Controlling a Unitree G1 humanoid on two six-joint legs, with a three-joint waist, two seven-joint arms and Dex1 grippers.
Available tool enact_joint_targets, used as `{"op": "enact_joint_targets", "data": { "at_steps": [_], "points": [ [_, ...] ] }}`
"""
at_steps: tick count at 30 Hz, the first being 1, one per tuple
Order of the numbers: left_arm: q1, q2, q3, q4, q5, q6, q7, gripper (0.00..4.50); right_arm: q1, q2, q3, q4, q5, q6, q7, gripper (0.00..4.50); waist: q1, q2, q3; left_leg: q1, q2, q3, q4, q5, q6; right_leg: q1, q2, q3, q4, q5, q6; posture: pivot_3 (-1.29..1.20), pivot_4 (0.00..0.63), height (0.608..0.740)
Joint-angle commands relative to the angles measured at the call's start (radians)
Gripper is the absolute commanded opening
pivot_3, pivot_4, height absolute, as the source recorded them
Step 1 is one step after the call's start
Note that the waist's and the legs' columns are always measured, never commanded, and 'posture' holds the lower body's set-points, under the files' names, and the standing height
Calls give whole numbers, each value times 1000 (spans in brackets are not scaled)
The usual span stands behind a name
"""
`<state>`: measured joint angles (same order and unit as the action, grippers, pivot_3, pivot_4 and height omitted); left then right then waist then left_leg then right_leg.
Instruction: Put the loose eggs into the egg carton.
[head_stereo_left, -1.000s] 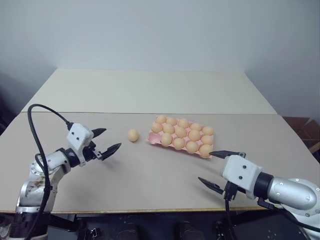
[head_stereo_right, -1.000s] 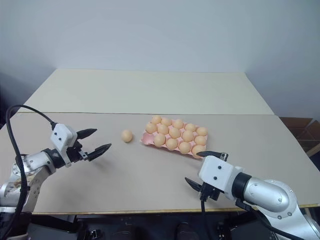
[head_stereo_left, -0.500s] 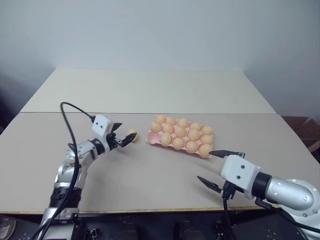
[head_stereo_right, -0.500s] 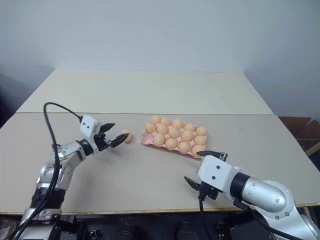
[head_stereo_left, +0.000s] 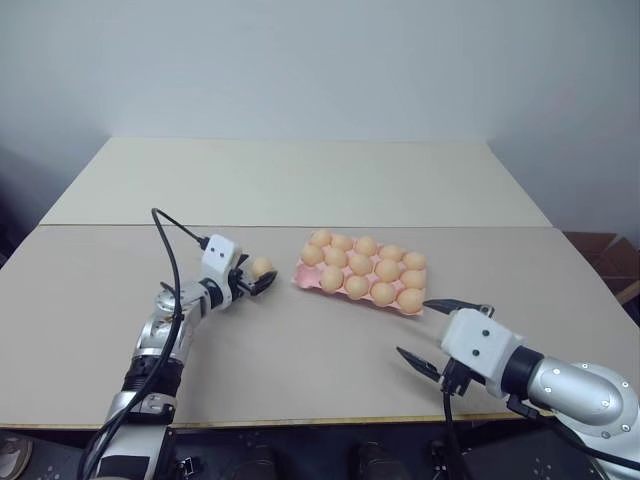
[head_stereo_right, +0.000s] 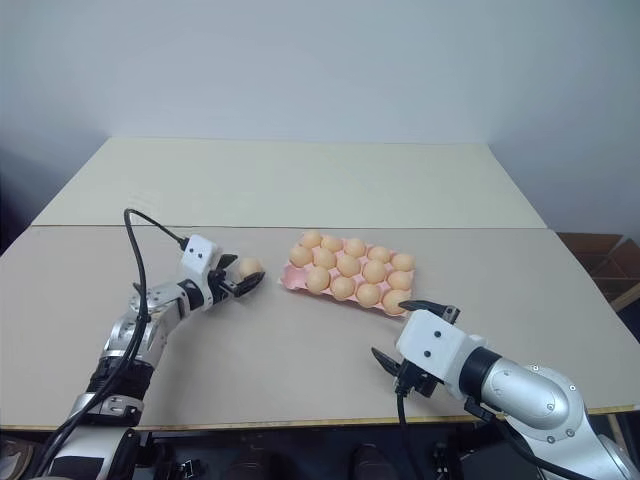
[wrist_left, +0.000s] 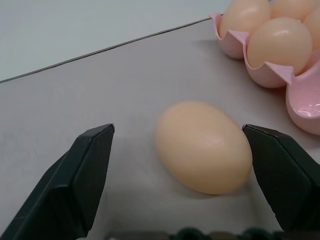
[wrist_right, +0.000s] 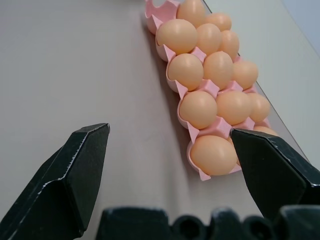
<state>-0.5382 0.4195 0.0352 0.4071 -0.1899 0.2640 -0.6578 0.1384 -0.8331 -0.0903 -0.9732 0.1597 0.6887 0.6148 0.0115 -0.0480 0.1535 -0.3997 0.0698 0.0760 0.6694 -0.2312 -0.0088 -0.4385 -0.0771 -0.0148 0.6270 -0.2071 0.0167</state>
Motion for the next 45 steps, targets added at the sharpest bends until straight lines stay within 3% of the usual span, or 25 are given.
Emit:
{"op": "enact_joint_targets", "data": {
  "at_steps": [1, 4, 10, 13, 18, 28, 45],
  "points": [
    [-21, -19, -16, -6, 5, -23, -11, 4468, -20, -3, -8, -17, -7, -5, -6, 4500, 0, 0, 0, 0, 0, 0, 0, 0, 0, 0, 0, 0, 0, 0, 0, 0, 150, 740],
    [-24, -28, -14, 12, 12, -28, 0, 3874, -29, -6, -12, -9, -7, -5, -3, 4500, 1, 0, 0, 0, 0, 0, 1, 0, 0, 0, 0, 0, 0, 0, 0, 0, 150, 740],
    [-49, -44, -11, 66, 19, -56, 5, 2069, -31, -10, -12, -5, -10, -7, 0, 4500, 1, 0, 0, 0, 0, 0, 0, 0, 0, 0, 0, 0, 0, 0, 0, 0, 150, 740],
    [-52, -49, -17, 72, 27, -83, -1, 1681, -33, -11, -13, -2, -10, -8, 0, 4500, 0, 0, 0, 0, 0, 0, 1, 0, 0, 0, 0, 0, 0, 0, 0, 0, 150, 740],
    [-15, -51, 10, 1, -4, -115, -23, 1570, -29, -12, -10, -1, -18, -11, -4, 4500, 0, 0, 0, 0, 0, 0, 1, 0, 0, 0, 0, 0, 0, 0, 0, 0, 150, 740],
    [-11, -75, 76, -141, -215, -86, -194, 1570, -38, 5, 18, 6, -40, -15, -24, 4500, 1, 0, 0, 0, 0, 0, 1, 0, 0, 0, 0, 0, 0, 0, 0, 0, 150, 740],
    [-113, -54, -19, 12, -149, -109, -334, 1570, 35, 47, 23, -50, -85, 20, -73, 4500, 0, 0, 0, -3, 0, -2, 8, -1, 1, 0, 0, -1, 1, 1, 1, 0, 150, 740]
  ]
}}
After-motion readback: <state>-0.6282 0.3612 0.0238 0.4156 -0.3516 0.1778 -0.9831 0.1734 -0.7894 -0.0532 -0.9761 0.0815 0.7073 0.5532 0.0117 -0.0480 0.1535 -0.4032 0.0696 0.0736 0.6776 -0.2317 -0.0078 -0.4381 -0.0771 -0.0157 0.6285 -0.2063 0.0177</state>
